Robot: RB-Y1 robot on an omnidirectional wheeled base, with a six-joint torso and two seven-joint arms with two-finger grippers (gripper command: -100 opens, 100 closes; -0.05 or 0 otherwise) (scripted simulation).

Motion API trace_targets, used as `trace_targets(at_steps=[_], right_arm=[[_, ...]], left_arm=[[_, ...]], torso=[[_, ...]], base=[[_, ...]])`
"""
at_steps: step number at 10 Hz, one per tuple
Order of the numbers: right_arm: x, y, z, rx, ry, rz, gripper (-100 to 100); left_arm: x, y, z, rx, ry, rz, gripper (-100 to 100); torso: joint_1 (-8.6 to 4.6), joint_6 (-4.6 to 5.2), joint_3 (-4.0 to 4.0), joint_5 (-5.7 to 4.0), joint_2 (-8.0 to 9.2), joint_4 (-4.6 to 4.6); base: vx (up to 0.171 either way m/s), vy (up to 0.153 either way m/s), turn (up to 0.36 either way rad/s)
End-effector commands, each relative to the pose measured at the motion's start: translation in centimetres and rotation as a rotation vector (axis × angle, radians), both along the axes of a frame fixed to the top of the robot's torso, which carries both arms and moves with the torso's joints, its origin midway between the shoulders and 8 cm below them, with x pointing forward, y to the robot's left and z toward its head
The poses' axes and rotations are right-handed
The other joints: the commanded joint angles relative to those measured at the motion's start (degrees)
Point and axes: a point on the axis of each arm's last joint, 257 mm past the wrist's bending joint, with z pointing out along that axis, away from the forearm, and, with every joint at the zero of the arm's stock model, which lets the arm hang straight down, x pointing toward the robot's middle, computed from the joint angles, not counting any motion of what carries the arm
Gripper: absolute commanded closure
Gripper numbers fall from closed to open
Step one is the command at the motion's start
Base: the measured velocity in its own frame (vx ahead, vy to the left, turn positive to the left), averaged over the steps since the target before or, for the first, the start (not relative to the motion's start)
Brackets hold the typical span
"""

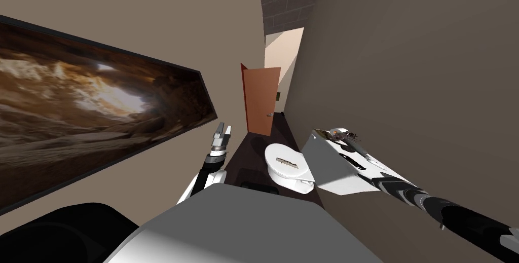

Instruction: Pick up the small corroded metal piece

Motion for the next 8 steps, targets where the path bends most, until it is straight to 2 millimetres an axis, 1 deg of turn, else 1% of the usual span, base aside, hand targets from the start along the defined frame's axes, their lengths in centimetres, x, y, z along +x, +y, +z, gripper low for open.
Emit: trace_targets(at_steps=[1,2,3,4,8], right_arm=[[-0.6,-1.5,0.4,-0.033,0.029,-0.014,-100],[-0.2,-0.9,0.2,-0.02,0.017,-0.007,-100],[-0.2,-1.0,0.3,-0.022,0.018,-0.009,0],[0.0,-1.1,-0.1,-0.02,0.019,-0.024,-100],[0.6,-1.4,-0.7,-0.018,0.019,-0.054,-100]], left_arm=[[0.0,0.0,0.0,0.0,0.0,0.0,0],[0.0,0.0,0.0,0.0,0.0,0.0,0],[0.0,0.0,0.0,0.0,0.0,0.0,0],[0.0,0.0,0.0,0.0,0.0,0.0,0],[0.0,0.0,0.0,0.0,0.0,0.0,0]], torso=[[0.0,0.0,0.0,0.0,0.0,0.0],[0.07,-0.02,-0.1,0.01,-0.18,-0.04],[0.02,0.05,-0.01,0.0,0.02,-0.01],[-0.04,0.06,0.13,-0.02,0.25,0.05],[-0.22,0.07,0.35,-0.07,0.6,0.14]], base=[[0.155,0.049,0.196],[0.077,0.021,0.041],[0.013,0.003,-0.005],[-0.028,-0.013,0.132],[-0.055,-0.035,0.075]])
